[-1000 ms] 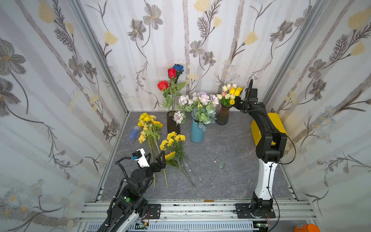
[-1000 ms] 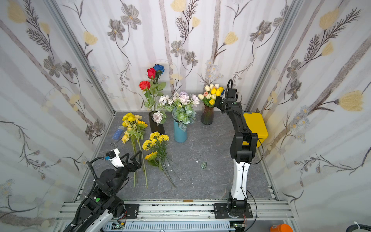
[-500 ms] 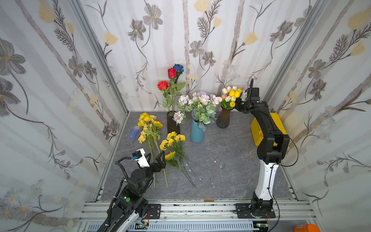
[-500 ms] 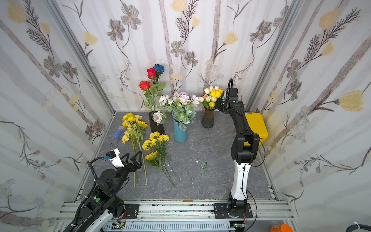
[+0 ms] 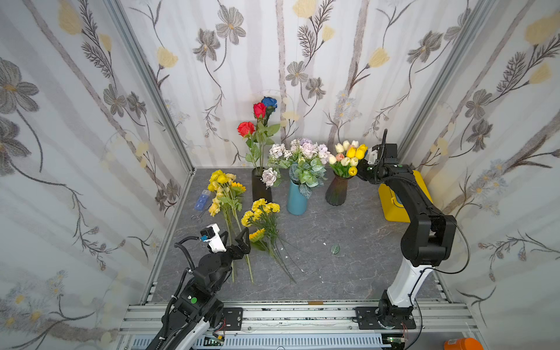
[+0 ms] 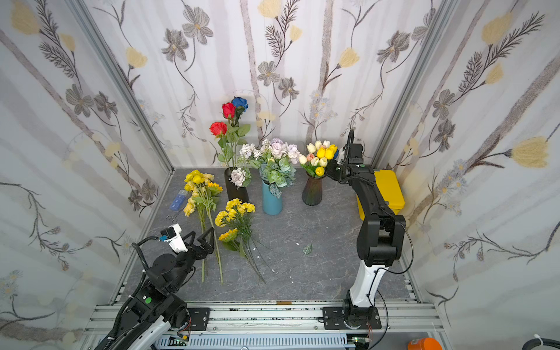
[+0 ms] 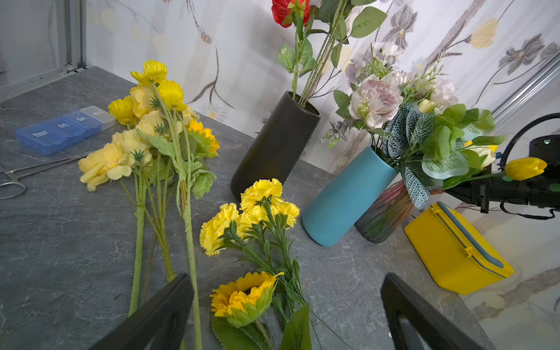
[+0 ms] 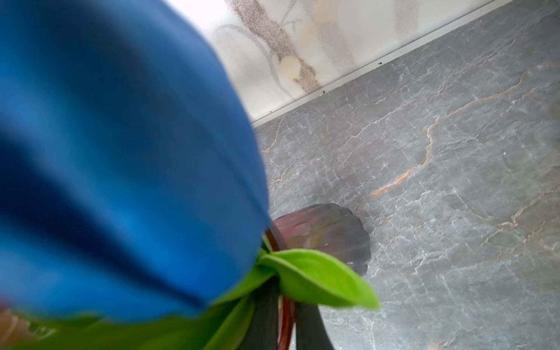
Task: Pick out yellow flowers from the vase
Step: Move the vase to the center of the board.
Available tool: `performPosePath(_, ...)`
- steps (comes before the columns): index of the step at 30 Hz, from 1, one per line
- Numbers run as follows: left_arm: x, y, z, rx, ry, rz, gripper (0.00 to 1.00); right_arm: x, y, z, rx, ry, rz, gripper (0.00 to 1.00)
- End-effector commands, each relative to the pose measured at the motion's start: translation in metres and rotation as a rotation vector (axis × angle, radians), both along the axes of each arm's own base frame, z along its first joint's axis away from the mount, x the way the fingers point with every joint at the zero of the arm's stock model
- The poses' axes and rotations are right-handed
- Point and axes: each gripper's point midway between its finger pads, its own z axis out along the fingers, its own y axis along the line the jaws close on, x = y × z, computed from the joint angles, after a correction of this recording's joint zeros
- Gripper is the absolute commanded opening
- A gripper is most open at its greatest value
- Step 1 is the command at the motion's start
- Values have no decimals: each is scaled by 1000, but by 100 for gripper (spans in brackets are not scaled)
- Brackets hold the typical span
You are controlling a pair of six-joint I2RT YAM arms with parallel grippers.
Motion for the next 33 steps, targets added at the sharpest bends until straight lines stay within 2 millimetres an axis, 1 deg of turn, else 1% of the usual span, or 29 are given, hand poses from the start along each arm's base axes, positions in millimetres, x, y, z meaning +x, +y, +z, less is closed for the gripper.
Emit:
performPosePath(1, 1, 1, 7, -2, -25, 10, 100, -6, 2, 9, 16, -64, 10, 0)
performPosePath(10, 2, -2, 7, -4, -18, -2, 100, -39, 2, 7, -1, -60, 23, 0)
performPosePath(16, 3, -3, 7, -8, -11, -9, 100, -53, -1, 15, -1, -69, 28, 0)
performPosePath(18, 3, -3, 6, -8, -9, -6, 100, -56, -1, 12, 0, -62, 30, 0)
performPosePath(19, 3, -3, 6, -10, -9, -6, 100, -61, -2, 21, -2, -83, 28, 0)
performPosePath(23, 2, -3, 7, -13, -11, -8, 100, -67, -2, 23, -2, -89, 32, 0)
performPosePath(25, 3, -3, 7, -13, -10, -7, 100, -67, -2, 24, 0, -96, 33, 5)
performPosePath(29, 3, -3, 7, -16, -9, -8, 100, -67, -4, 27, -6, -110, 24, 20)
performPosePath(31, 3, -3, 7, -17, -7, -7, 100, -66, -4, 28, -8, -115, 21, 25)
performPosePath(33, 3, -3, 7, -19, -7, -6, 100, -66, -4, 29, -6, -120, 22, 27)
